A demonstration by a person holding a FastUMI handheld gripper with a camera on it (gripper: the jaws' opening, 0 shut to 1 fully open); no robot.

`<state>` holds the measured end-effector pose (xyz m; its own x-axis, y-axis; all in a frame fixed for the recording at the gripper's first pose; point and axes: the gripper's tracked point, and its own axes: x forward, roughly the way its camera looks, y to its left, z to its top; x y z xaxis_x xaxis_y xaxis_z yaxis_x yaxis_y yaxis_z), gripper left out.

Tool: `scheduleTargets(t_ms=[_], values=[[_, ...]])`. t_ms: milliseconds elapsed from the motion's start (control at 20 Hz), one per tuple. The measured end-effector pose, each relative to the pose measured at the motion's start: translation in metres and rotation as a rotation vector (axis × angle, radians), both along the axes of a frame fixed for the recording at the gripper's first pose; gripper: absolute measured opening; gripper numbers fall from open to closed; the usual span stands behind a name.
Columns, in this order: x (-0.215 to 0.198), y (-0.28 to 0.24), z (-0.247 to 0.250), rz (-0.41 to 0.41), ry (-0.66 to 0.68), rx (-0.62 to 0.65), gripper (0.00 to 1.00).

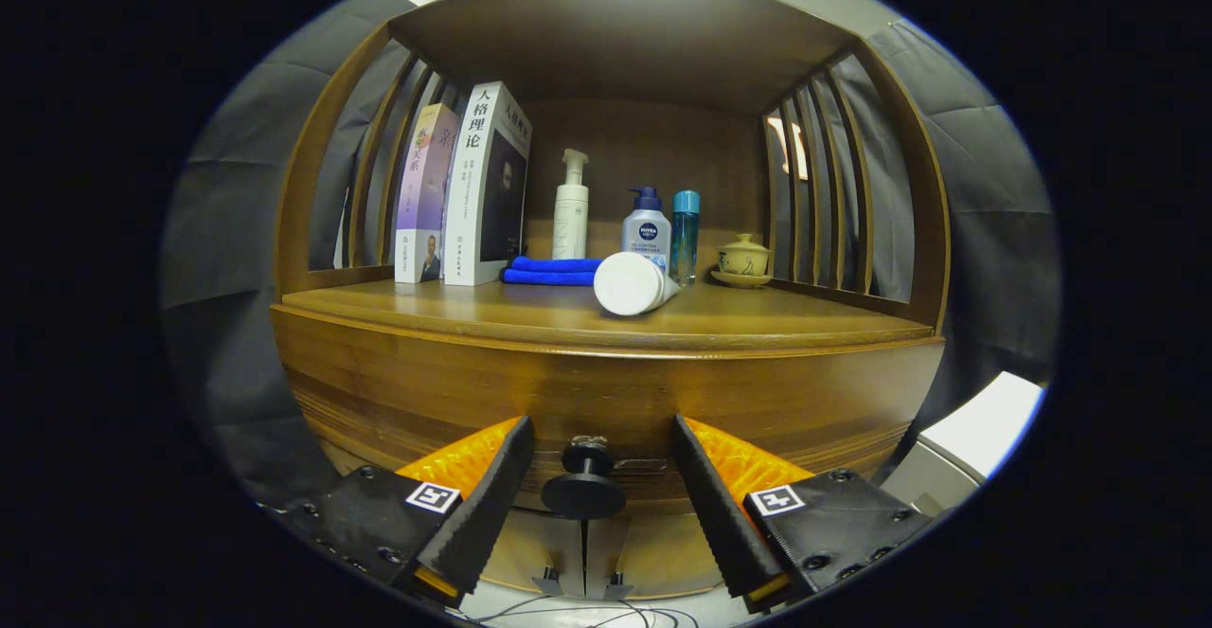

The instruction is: Pull open the drawer, take out the items inside it, and place them on the countertop above the cabinet.

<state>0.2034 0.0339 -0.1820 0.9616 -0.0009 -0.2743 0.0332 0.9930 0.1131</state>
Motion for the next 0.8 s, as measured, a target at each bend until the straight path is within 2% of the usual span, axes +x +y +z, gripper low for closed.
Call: scheduleTargets(t_ms=[200,400,800], values=[[-0.019,-0.006,-0.004,-0.003,0.047,-0.005,0.98],[-0.049,-0.015,0.014,0.007,0.037,-0.075,0.98],[-0.126,-0.033,0.093,-0.023,-0.073,-0.08,0.97]])
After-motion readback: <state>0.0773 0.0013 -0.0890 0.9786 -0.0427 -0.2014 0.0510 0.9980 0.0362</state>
